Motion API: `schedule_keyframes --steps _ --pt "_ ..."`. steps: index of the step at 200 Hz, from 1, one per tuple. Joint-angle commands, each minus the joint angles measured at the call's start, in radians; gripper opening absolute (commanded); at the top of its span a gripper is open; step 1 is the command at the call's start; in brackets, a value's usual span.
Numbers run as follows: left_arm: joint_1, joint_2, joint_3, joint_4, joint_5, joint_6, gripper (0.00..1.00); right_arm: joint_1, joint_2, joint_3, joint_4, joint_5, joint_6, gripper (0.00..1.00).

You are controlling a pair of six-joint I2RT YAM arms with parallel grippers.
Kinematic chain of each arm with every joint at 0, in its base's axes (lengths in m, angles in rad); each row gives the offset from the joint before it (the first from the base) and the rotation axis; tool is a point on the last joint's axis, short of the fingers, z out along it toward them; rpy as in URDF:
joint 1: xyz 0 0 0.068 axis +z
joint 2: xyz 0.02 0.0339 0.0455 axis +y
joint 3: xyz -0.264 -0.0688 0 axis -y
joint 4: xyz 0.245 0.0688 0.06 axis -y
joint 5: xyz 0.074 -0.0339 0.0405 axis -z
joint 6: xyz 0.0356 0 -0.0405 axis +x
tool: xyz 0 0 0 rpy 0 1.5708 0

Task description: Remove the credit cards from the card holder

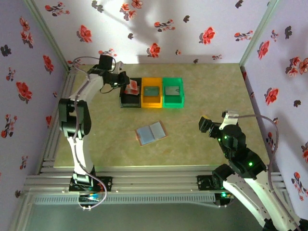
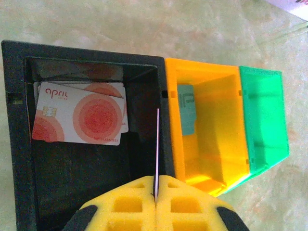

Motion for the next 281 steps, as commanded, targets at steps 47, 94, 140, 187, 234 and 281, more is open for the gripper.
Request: schedule_keyframes --steps 47,94,140,187,234,281 --pt "0.007 0.172 0.194 -0.123 -0.001 0.035 0.00 -0.005 -0.012 -0.016 0.014 0.025 -0.031 0.99" --pt "0.006 0.269 0.315 -0.198 -0.009 0.048 0.00 -0.005 -0.014 -0.018 0.015 0.021 -0.032 0.99" --pt "0.005 0.304 0.332 -0.220 -0.014 0.059 0.00 -0.005 -0.014 -0.019 0.019 0.021 -0.033 0.99" --pt "0.004 0.312 0.331 -0.222 -0.025 0.066 0.06 -0.005 -0.014 -0.021 0.018 0.019 -0.032 0.99" --pt "0.004 0.334 0.342 -0.230 -0.034 0.066 0.11 -0.005 -0.015 -0.021 0.016 0.019 -0.033 0.99" --pt "-0.002 0.338 0.356 -0.237 -0.042 0.068 0.16 -0.005 -0.015 -0.023 0.018 0.019 -0.035 0.99"
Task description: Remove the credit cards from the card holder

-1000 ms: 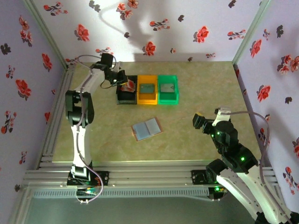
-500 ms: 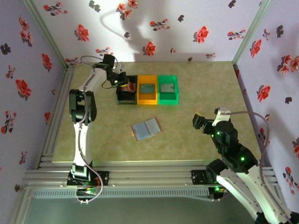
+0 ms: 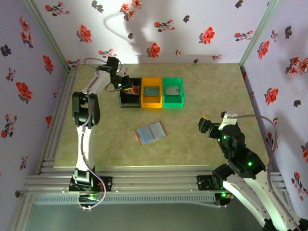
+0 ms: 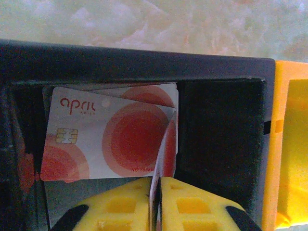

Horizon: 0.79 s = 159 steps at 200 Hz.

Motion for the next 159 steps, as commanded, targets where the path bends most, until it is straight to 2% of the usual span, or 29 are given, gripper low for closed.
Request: schedule_keyframes --steps 1,42,159 --pt "-0.002 0.021 0.040 -0.033 -0.020 0.021 0.16 -0.005 -0.015 -0.014 0.019 0.019 -0.018 0.99" --pt "-0.007 0.031 0.061 -0.047 -0.028 0.021 0.23 -0.005 -0.015 -0.015 0.021 0.020 -0.019 0.99" --pt "-0.010 0.041 0.168 -0.108 -0.083 0.031 0.32 -0.006 -0.018 -0.016 0.019 0.021 -0.021 0.99"
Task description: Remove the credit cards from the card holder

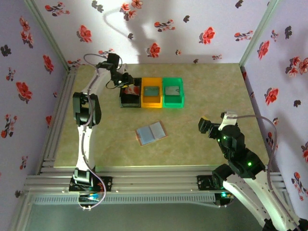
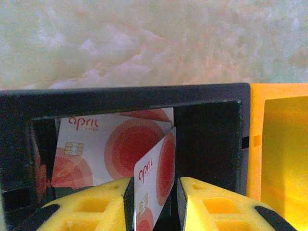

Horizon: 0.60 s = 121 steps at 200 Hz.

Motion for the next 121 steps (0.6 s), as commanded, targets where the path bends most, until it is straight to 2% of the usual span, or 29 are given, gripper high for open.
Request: schedule_keyframes --steps 1,71,108,121 --pt "-0.001 0.019 0.056 -0.048 -0.027 0.023 0.33 -0.005 -0.013 -0.008 0.018 0.021 -0.021 0.99" --pt "0.004 0.023 0.186 -0.115 -0.043 0.027 0.41 -0.005 -0.015 -0.009 0.019 0.020 -0.024 0.99" --pt "0.004 -0.050 0.201 -0.110 -0.043 0.025 0.50 -0.005 -0.017 -0.012 0.022 0.025 -0.028 0.99" --pt "0.004 -0.101 0.180 -0.098 -0.054 0.026 0.58 -0.005 -0.016 -0.014 0.026 0.025 -0.031 0.99"
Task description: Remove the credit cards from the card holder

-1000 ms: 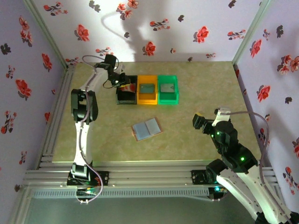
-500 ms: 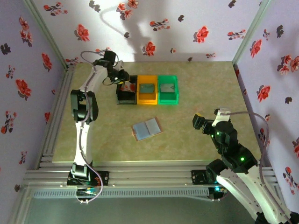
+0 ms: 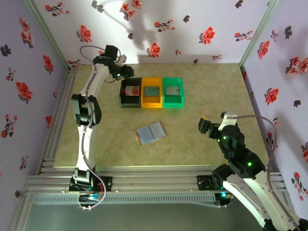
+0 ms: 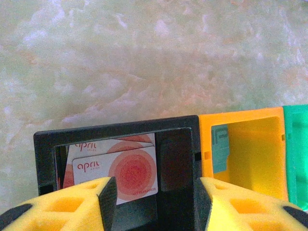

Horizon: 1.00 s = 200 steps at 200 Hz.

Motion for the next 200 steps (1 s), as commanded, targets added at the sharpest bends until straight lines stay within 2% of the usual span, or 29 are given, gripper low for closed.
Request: schedule_keyframes --steps 1,57,67,75,78,93,122,164,200 --pt "0.003 -0.109 0.006 -0.019 -0.021 0.020 0.58 -0.005 -0.014 -0.010 0.025 0.025 -0.027 0.99" --pt "-0.009 -0.416 -0.238 0.146 -0.111 0.031 0.77 -0.007 -0.024 -0.014 0.031 0.081 -0.011 0.99" --pt "-0.015 -0.471 -0.290 0.169 -0.138 0.036 0.83 -0.007 -0.032 -0.017 0.034 0.094 0.000 0.99" --pt "-0.020 -0.513 -0.330 0.182 -0.154 0.042 0.98 -0.007 -0.040 -0.023 0.039 0.097 0.004 0.99" --pt "-0.023 -0.527 -0.342 0.183 -0.158 0.045 0.99 -0.007 -0.042 -0.024 0.042 0.100 0.004 0.99" --pt "-0.036 -0.607 -0.403 0.192 -0.206 0.055 1.00 -0.007 -0.054 -0.034 0.053 0.108 0.010 0.99" --pt "-0.051 -0.802 -0.635 0.300 -0.256 0.043 1.00 -0.006 -0.059 -0.035 0.067 0.145 0.024 0.99" --pt "-0.079 -1.172 -1.091 0.563 -0.306 0.009 1.00 -0.006 -0.101 -0.113 0.138 0.167 0.050 0.99" --pt "-0.085 -1.342 -1.243 0.461 -0.384 0.001 1.00 -0.006 -0.093 -0.139 0.177 0.195 -0.023 0.99"
